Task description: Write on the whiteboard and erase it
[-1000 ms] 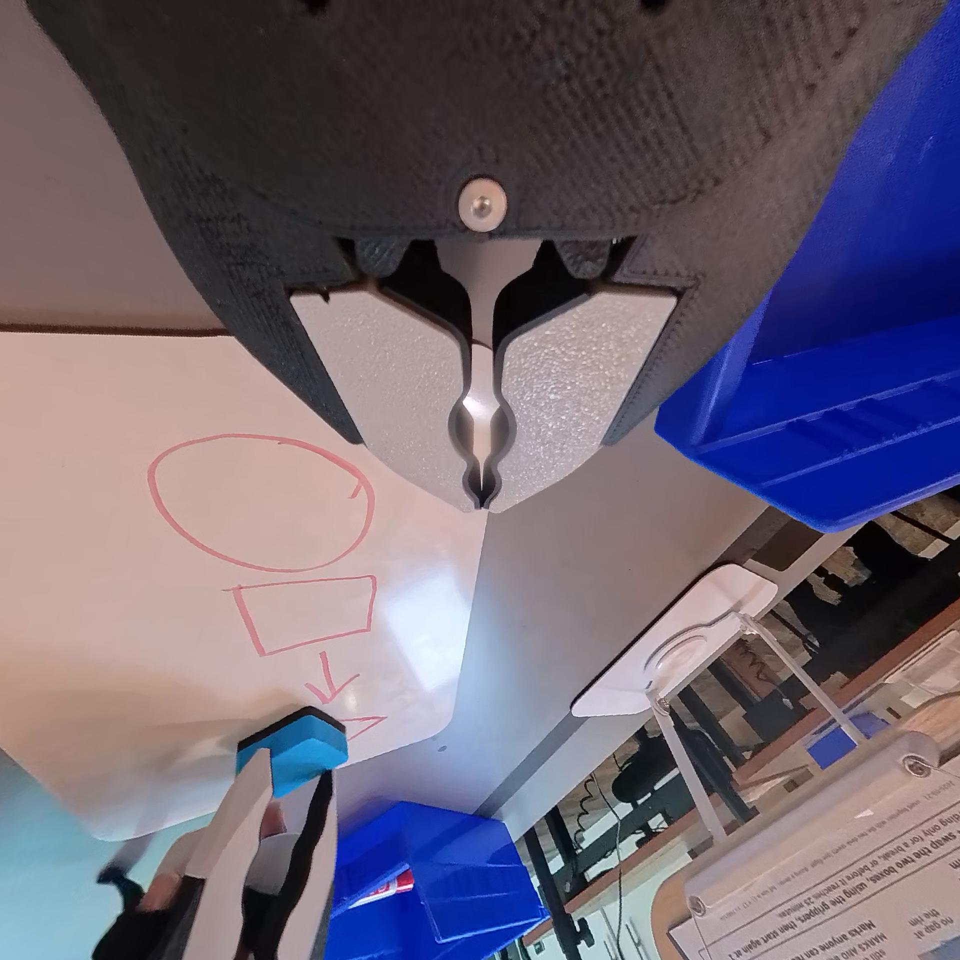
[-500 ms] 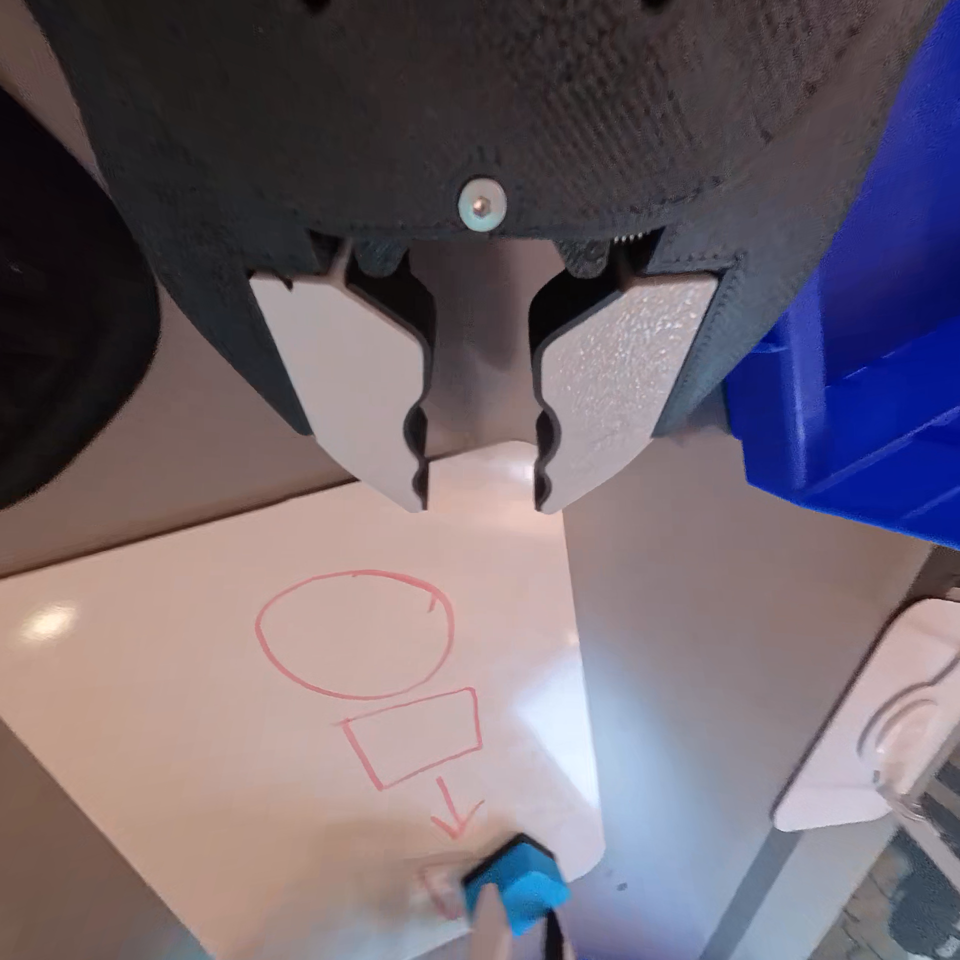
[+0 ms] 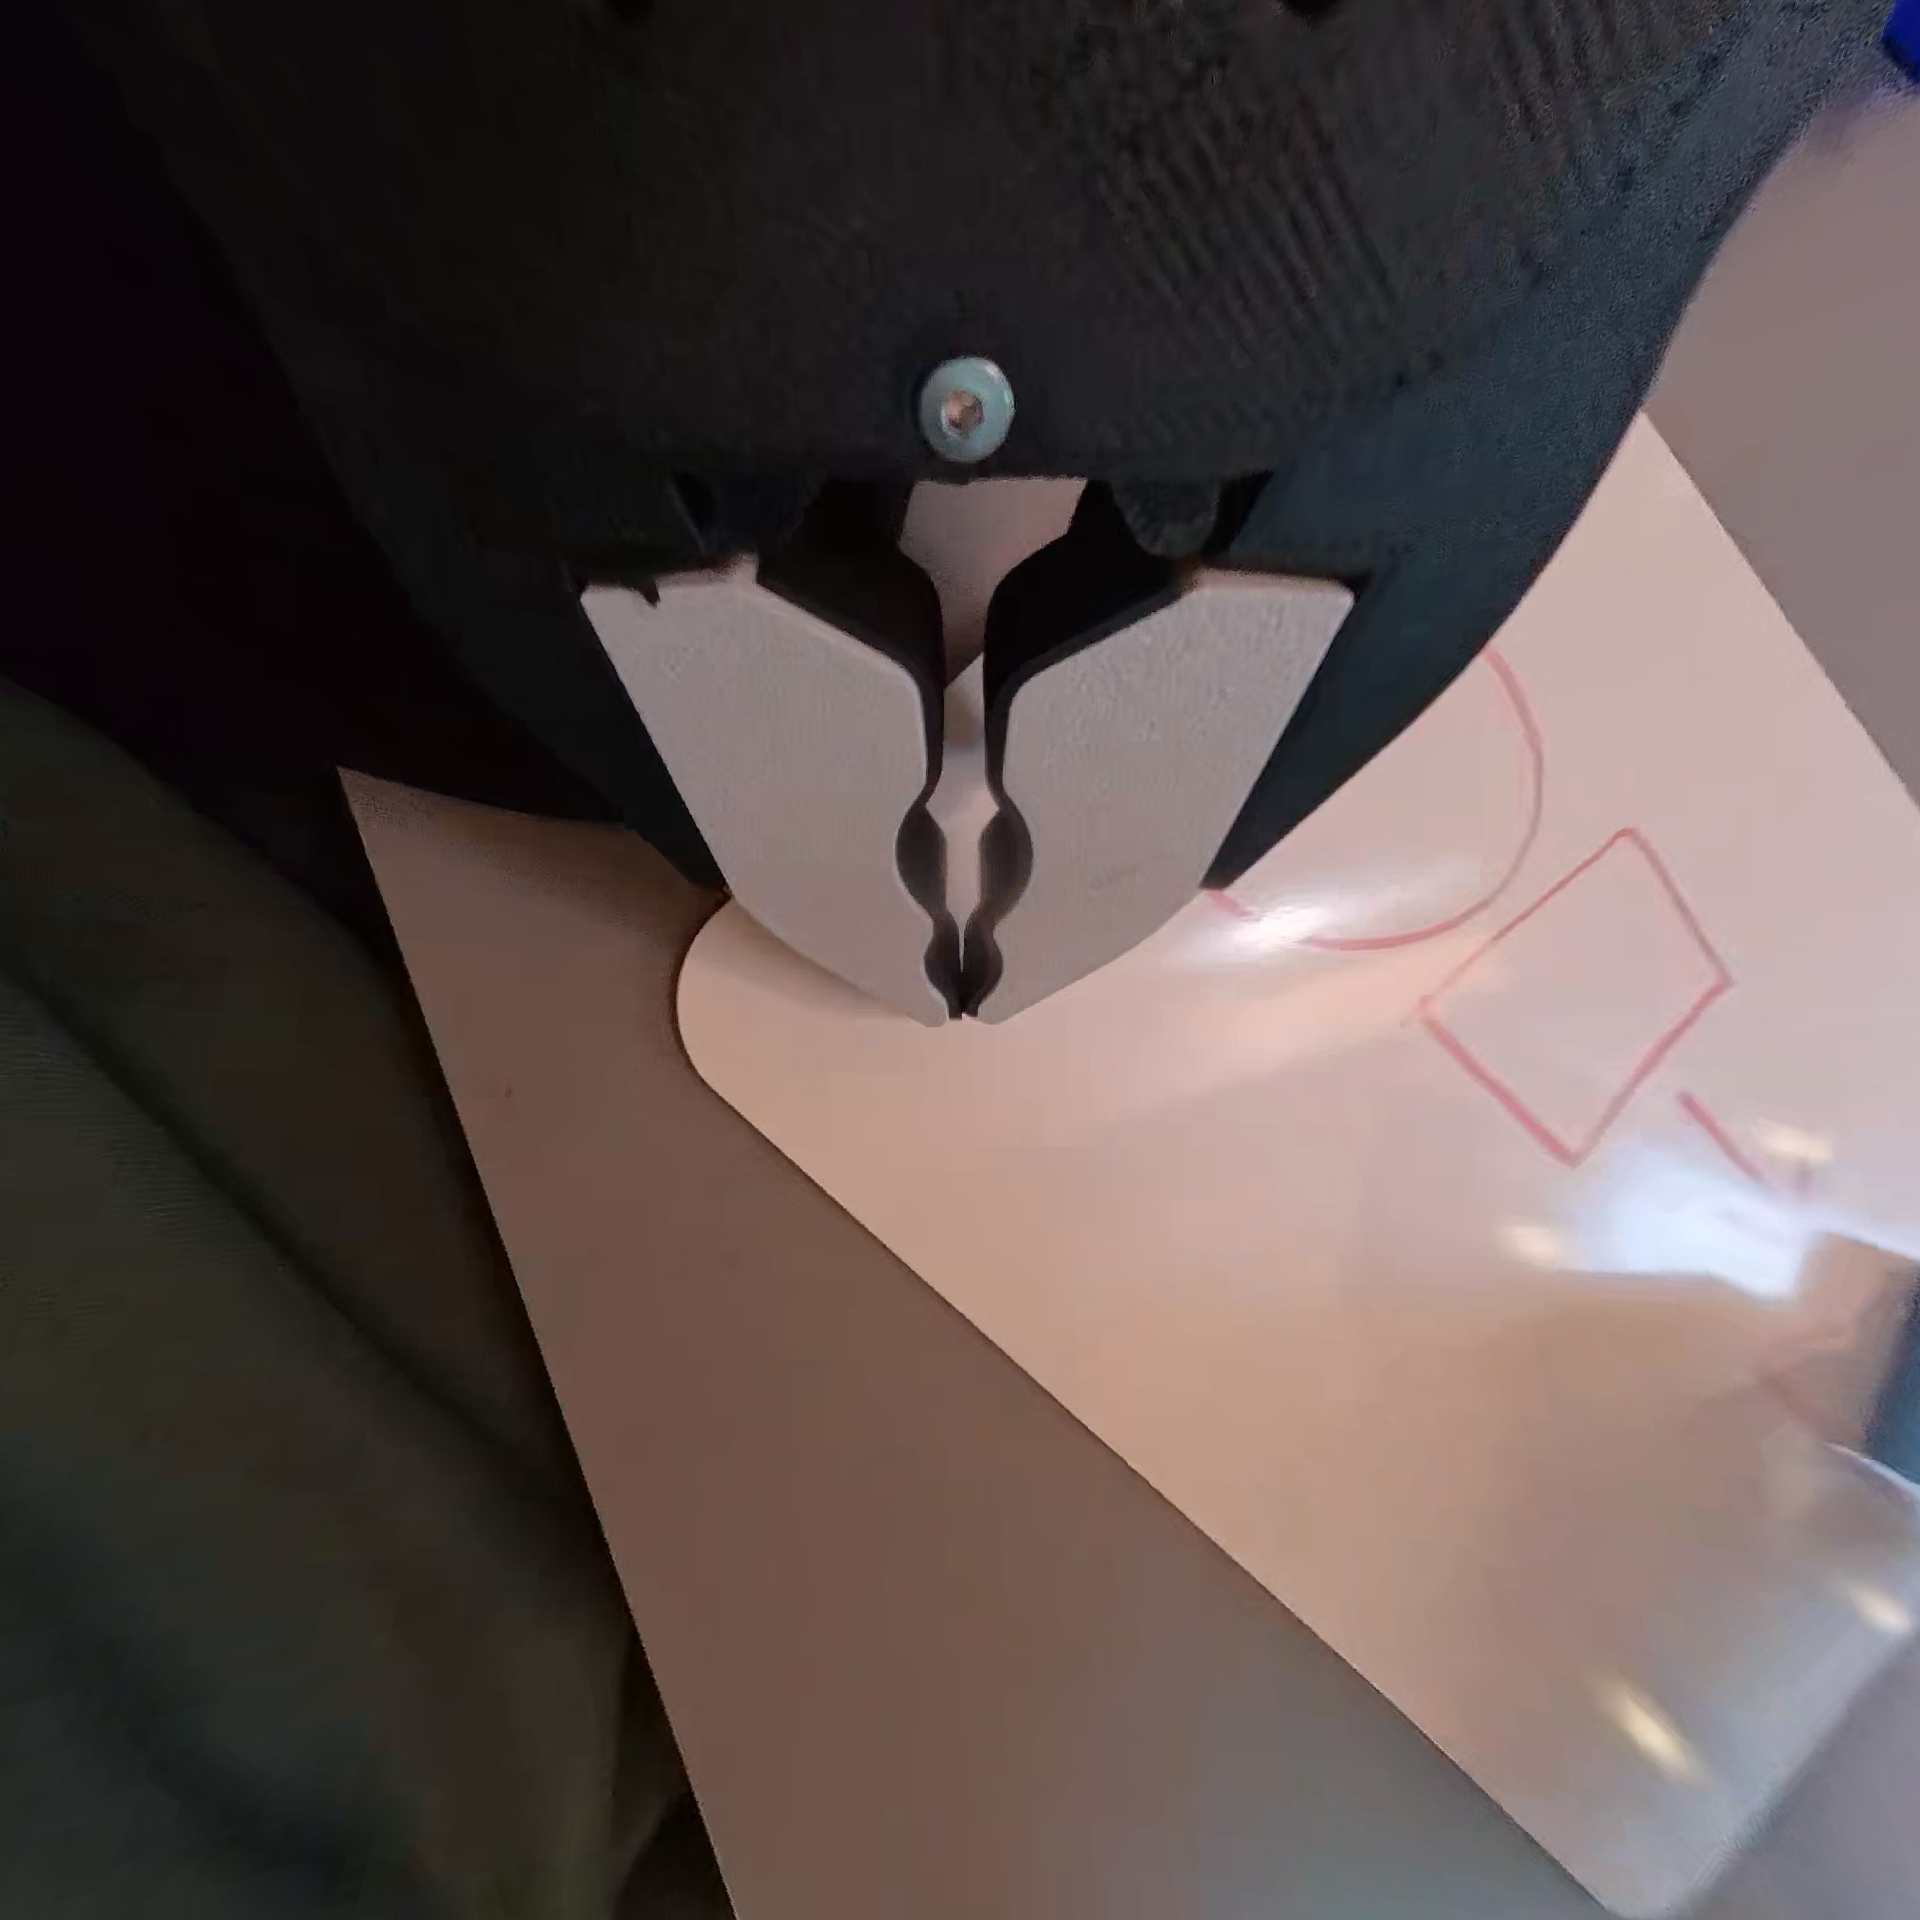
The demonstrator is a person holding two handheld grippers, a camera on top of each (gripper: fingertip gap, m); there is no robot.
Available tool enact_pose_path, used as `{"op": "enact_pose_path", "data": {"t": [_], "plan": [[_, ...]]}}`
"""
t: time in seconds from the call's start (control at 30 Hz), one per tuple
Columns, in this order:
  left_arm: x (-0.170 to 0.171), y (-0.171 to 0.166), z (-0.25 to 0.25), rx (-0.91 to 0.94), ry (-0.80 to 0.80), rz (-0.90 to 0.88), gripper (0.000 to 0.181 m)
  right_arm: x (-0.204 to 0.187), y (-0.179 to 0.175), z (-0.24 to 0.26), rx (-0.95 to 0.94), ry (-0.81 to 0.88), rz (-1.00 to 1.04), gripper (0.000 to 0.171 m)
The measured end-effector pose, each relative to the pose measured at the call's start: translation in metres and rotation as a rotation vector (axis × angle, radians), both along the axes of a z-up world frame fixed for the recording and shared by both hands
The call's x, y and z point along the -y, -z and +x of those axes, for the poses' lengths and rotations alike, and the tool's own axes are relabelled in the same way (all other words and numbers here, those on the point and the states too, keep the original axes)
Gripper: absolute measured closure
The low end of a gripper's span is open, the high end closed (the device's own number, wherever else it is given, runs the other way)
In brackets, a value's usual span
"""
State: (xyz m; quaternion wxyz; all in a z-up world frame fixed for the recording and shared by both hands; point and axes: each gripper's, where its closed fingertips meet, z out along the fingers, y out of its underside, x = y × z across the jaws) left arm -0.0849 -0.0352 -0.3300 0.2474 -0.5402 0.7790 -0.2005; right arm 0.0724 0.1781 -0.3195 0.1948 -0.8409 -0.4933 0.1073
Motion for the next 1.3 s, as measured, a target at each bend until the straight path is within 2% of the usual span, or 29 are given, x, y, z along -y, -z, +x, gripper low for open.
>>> {"op": "enact_pose_path", "data": {"t": [0.13, 0.23, 0.3, 0.37, 0.43, 0.47, 0.53, 0.6, 0.67, 0.73, 0.8, 0.87, 0.9, 1.0, 1.03, 1.1, 1.17, 1.23, 1.3], "plan": [[0.001, 0.003, 0.0, -0.077, -0.009, 0.036, 0.181, 0.003, 0.002, -0.014, 0.032, -0.007, 0.03, 0.121], [0.001, 0.003, -0.001, -0.109, -0.001, 0.058, 0.18, 0.032, 0.003, -0.021, 0.088, -0.104, 0.031, 0.121], [0.001, 0.003, -0.001, -0.114, 0.002, 0.054, 0.18, 0.038, 0.003, -0.014, 0.111, -0.127, 0.014, 0.122], [0.001, 0.003, -0.001, -0.112, 0.007, 0.052, 0.18, 0.018, 0.003, -0.006, 0.087, -0.055, 0.007, 0.122], [0.001, 0.004, 0.0, -0.108, 0.004, 0.054, 0.18, -0.001, 0.003, -0.018, 0.022, -0.005, 0.02, 0.122], [0.001, 0.004, -0.001, -0.107, 0.002, 0.051, 0.18, 0.004, 0.003, -0.031, 0.002, -0.029, 0.026, 0.122], [0.001, 0.004, -0.001, -0.102, -0.001, 0.039, 0.18, 0.038, 0.003, -0.045, 0.023, -0.159, 0.0, 0.122], [0.001, 0.004, -0.001, -0.096, -0.003, 0.027, 0.18, 0.052, 0.003, -0.032, 0.056, -0.201, -0.032, 0.122], [0.001, 0.004, -0.001, -0.096, 0.0, 0.035, 0.18, 0.017, 0.003, -0.014, 0.065, -0.072, -0.034, 0.122], [0.001, 0.004, -0.001, -0.099, 0.003, 0.04, 0.18, -0.012, 0.003, -0.025, 0.016, -0.006, -0.021, 0.122], [0.001, 0.004, 0.0, -0.092, 0.003, 0.026, 0.18, 0.016, 0.003, -0.052, 0.015, -0.134, -0.023, 0.122], [0.001, 0.004, 0.0, -0.084, 0.003, 0.016, 0.18, 0.056, 0.003, -0.051, 0.059, -0.267, -0.044, 0.122], [0.003, 0.004, 0.0, -0.083, 0.009, 0.01, 0.18, 0.054, 0.003, -0.042, 0.071, -0.254, -0.058, 0.122], [0.004, 0.004, 0.001, -0.083, 0.02, 0.025, 0.18, -0.017, 0.004, -0.026, 0.071, -0.05, -0.039, 0.122], [0.004, 0.004, 0.001, -0.081, 0.017, 0.025, 0.18, -0.02, 0.005, -0.04, 0.041, -0.048, -0.041, 0.122], [0.003, 0.004, 0.001, -0.074, 0.009, 0.025, 0.18, 0.022, 0.005, -0.065, 0.037, -0.21, -0.023, 0.122], [0.003, 0.004, 0.001, -0.071, 0.007, 0.029, 0.18, 0.058, 0.005, -0.048, 0.051, -0.259, -0.042, 0.122], [0.004, 0.004, 0.001, -0.07, 0.009, 0.028, 0.18, 0.03, 0.006, -0.009, 0.058, -0.095, -0.051, 0.122], [0.004, 0.004, 0.001, -0.077, 0.01, 0.035, 0.18, -0.003, 0.007, 0.004, 0.025, 0.022, -0.047, 0.123]]}}
